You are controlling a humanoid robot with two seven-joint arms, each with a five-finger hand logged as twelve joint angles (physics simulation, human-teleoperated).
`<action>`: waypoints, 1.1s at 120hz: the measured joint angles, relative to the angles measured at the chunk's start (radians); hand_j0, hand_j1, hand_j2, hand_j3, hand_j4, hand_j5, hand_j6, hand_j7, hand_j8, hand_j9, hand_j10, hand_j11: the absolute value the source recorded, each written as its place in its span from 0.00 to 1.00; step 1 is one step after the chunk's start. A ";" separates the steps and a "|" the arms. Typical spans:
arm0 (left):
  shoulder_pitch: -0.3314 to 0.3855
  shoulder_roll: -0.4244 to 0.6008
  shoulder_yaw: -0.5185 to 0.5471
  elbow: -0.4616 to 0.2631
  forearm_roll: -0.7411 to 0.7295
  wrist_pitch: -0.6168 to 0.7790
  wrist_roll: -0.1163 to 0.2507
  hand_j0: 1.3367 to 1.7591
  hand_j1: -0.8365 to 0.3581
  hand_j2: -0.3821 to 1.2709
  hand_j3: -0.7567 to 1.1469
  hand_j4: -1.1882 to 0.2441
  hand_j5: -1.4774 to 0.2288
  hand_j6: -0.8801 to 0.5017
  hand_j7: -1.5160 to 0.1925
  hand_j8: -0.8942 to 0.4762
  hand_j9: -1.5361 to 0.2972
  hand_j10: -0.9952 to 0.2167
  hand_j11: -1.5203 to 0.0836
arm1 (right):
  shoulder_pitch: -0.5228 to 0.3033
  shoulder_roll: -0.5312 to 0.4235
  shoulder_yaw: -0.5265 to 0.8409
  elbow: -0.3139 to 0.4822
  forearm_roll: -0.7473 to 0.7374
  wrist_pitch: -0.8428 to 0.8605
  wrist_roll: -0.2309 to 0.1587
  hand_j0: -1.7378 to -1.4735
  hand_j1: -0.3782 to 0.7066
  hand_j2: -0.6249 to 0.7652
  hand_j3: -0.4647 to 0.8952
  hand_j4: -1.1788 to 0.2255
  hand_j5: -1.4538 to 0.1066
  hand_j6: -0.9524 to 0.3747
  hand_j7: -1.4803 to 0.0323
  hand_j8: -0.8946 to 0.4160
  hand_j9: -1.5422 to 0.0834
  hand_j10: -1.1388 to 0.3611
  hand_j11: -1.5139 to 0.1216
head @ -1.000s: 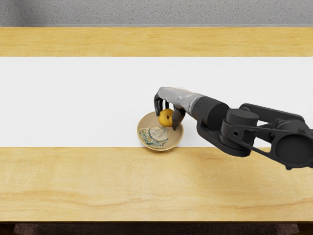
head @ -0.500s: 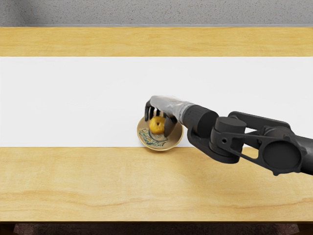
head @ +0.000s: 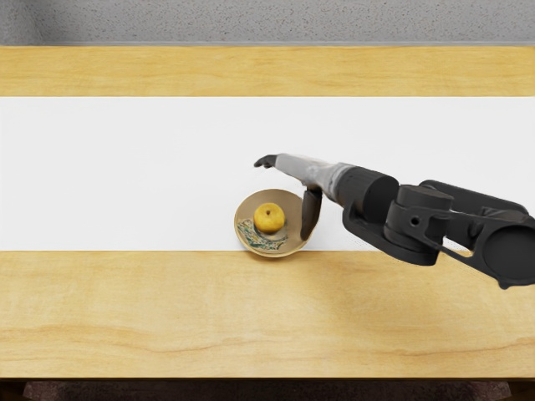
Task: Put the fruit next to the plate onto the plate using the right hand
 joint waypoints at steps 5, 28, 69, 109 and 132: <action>0.000 0.000 0.000 0.000 0.000 0.000 0.000 0.76 0.97 0.23 0.40 0.82 0.85 0.62 0.87 0.64 0.82 0.80 0.93 | -0.007 -0.021 0.020 0.007 0.021 0.020 0.000 0.30 0.12 0.45 0.34 0.76 0.84 0.64 0.89 0.61 0.86 0.69 0.84; 0.000 0.000 0.000 0.000 0.000 0.000 0.000 0.76 0.97 0.23 0.40 0.82 0.85 0.62 0.87 0.64 0.82 0.80 0.93 | -0.040 -0.160 0.141 0.008 0.204 0.218 0.000 0.30 0.06 0.45 0.34 0.81 0.90 0.69 0.94 0.65 0.92 0.73 0.89; 0.000 0.000 0.000 0.000 0.000 0.000 0.000 0.76 0.97 0.23 0.40 0.82 0.85 0.62 0.87 0.64 0.82 0.80 0.93 | -0.053 -0.320 0.245 -0.002 0.424 0.479 0.000 0.30 0.03 0.45 0.34 0.83 0.93 0.71 0.97 0.68 0.94 0.75 0.92; 0.000 0.000 0.003 -0.006 -0.001 -0.003 0.000 0.76 0.97 0.23 0.40 0.82 0.85 0.62 0.87 0.64 0.82 0.80 0.93 | -0.061 -0.406 0.323 -0.032 0.537 0.577 0.000 0.30 0.03 0.45 0.34 0.84 0.93 0.71 0.98 0.68 0.95 0.76 0.92; 0.000 0.000 0.001 -0.010 -0.001 -0.006 0.001 0.76 0.97 0.23 0.40 0.82 0.85 0.62 0.87 0.64 0.82 0.80 0.93 | -0.061 -0.421 0.330 -0.041 0.554 0.581 0.000 0.30 0.03 0.45 0.34 0.84 0.93 0.71 0.98 0.68 0.95 0.76 0.93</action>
